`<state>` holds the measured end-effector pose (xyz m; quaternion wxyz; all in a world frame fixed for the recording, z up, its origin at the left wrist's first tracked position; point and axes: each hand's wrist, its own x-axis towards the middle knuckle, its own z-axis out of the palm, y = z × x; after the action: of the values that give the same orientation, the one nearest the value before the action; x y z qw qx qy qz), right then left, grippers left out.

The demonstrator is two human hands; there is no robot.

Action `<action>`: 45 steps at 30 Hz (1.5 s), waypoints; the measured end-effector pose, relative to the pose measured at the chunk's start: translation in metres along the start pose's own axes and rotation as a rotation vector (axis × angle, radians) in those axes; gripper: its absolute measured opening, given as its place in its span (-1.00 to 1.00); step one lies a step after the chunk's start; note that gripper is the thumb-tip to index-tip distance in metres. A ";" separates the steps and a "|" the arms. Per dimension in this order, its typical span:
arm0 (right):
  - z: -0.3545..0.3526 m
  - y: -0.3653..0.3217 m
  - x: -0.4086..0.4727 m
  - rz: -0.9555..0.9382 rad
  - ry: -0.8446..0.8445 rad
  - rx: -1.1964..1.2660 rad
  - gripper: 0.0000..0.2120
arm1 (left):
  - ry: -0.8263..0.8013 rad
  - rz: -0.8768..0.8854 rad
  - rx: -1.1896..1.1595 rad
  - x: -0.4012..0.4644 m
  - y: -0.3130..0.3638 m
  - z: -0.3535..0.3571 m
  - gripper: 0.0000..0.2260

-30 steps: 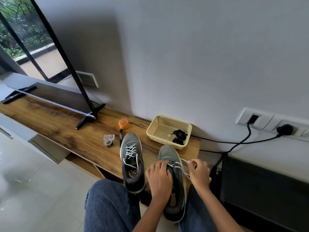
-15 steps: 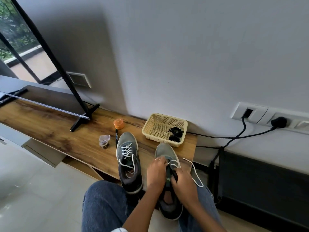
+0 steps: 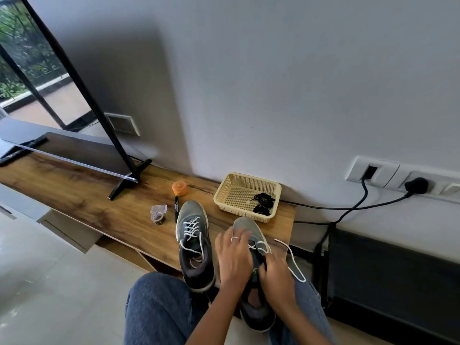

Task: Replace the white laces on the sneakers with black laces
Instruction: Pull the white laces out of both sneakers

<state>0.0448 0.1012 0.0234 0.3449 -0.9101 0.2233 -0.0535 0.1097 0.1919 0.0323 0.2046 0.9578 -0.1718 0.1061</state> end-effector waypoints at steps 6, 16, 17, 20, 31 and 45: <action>-0.001 -0.002 -0.001 0.004 -0.046 -0.067 -0.75 | -0.093 0.072 0.102 -0.002 0.000 0.009 -0.78; -0.001 -0.002 -0.001 0.019 -0.050 -0.082 -0.76 | 0.375 -0.976 -0.927 -0.003 0.016 -0.018 -0.92; -0.001 -0.001 -0.001 0.020 -0.046 -0.082 -0.77 | 0.393 -1.000 -0.930 -0.002 0.019 -0.022 -0.92; -0.001 -0.001 -0.001 0.025 -0.023 -0.040 -0.71 | 0.292 -0.698 -0.674 -0.002 0.018 -0.021 -0.82; 0.001 0.000 -0.003 -0.034 -0.002 -0.070 -0.74 | -0.097 -0.029 -0.008 -0.007 0.004 0.011 -0.75; 0.002 0.002 -0.003 0.031 0.002 -0.048 -0.84 | 0.359 -0.985 -0.808 -0.002 0.018 -0.019 -0.91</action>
<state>0.0422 0.1023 0.0202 0.3234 -0.9146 0.2388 -0.0438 0.0983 0.1850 0.0547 0.5979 0.7397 0.2968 0.0854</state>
